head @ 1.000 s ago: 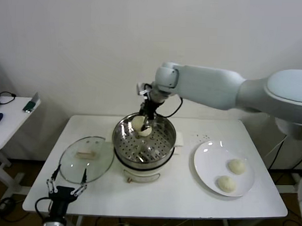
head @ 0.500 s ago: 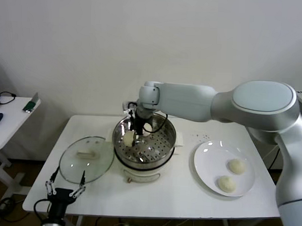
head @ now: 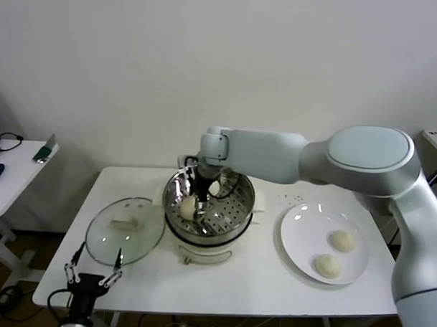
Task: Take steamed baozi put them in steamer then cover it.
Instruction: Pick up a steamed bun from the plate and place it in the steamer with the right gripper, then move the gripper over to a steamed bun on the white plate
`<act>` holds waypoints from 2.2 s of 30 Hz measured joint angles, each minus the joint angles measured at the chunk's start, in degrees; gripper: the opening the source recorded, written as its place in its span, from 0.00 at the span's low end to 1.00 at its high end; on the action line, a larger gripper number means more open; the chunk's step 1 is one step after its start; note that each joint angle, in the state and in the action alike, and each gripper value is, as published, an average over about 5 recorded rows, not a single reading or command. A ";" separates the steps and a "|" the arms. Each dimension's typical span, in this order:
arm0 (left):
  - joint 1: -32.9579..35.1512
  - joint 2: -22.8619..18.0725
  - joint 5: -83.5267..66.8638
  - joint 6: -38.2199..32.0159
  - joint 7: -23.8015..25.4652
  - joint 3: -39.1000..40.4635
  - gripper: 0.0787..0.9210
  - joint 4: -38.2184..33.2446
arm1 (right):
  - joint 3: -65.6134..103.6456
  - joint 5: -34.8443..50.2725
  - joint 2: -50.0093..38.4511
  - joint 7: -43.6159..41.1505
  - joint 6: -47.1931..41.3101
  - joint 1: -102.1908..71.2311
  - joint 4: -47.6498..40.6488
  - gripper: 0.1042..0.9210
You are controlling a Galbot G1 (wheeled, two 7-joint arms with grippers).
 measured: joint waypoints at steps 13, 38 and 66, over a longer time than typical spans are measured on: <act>0.15 0.12 -1.14 1.16 -0.24 0.66 0.88 -0.61 | 1.14 -4.30 -8.95 -4.18 2.06 6.75 8.20 0.88; -2.75 0.99 -2.29 3.70 -0.40 -0.77 0.88 0.44 | 3.75 -21.60 -46.92 -8.14 3.60 4.90 30.98 0.88; -1.52 -0.78 -1.85 2.99 0.59 -1.14 0.88 0.98 | 24.13 -40.46 -56.41 -11.07 6.83 -24.54 22.45 0.88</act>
